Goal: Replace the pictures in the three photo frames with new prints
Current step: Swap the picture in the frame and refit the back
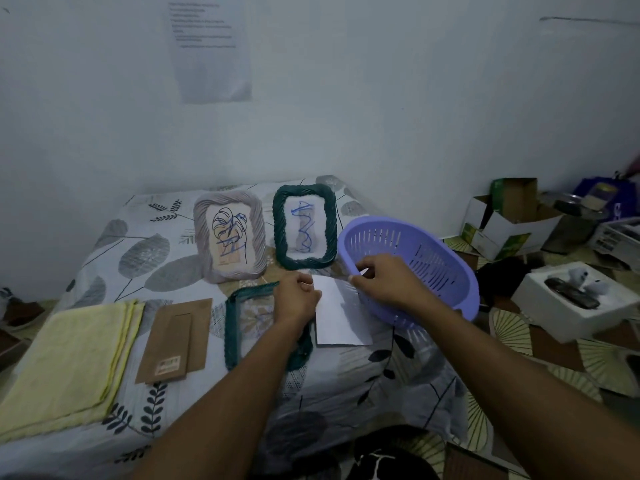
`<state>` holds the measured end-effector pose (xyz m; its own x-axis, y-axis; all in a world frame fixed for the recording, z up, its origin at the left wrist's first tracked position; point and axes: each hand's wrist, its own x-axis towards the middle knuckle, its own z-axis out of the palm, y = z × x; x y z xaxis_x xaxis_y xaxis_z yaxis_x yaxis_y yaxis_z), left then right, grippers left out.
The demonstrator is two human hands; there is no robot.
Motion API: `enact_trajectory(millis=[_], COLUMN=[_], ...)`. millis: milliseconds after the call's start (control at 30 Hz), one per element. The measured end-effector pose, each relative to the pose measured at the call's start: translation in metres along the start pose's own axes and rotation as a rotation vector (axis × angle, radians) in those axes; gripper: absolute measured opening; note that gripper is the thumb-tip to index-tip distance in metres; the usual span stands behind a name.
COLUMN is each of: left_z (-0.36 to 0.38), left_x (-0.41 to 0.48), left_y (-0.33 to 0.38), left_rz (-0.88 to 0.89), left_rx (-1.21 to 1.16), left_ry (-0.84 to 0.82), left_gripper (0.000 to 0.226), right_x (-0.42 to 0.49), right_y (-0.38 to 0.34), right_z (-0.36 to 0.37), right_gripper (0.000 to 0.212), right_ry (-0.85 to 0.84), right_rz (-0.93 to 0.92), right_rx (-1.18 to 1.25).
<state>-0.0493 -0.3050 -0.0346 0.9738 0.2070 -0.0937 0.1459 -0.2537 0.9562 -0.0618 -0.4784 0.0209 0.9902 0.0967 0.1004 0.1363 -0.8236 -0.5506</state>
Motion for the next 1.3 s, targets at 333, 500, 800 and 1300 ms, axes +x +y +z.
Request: enact_trajectory(millis=[333, 500, 800, 1300], left_z=[0.034, 0.028, 0.02, 0.007], left_x=[-0.005, 0.005, 0.004, -0.007], left_y=[0.001, -0.006, -0.002, 0.025], left_rz=[-0.09, -0.044, -0.021, 0.349], left_rx=[-0.094, -0.046, 0.041, 0.075], left_ry=[0.084, 0.021, -0.095, -0.216], left_gripper=[0.03, 0.022, 0.011, 0.038], right_x=[0.002, 0.004, 0.003, 0.031], right_y=[0.002, -0.001, -0.005, 0.047], right_z=[0.007, 0.011, 0.013, -0.012], right_gripper=[0.037, 0.036, 0.039, 0.033], right_ry=[-0.005, -0.003, -0.022, -0.106], right_rz=[0.019, 0.019, 0.019, 0.128], right_rx=[0.017, 0.012, 0.017, -0.207])
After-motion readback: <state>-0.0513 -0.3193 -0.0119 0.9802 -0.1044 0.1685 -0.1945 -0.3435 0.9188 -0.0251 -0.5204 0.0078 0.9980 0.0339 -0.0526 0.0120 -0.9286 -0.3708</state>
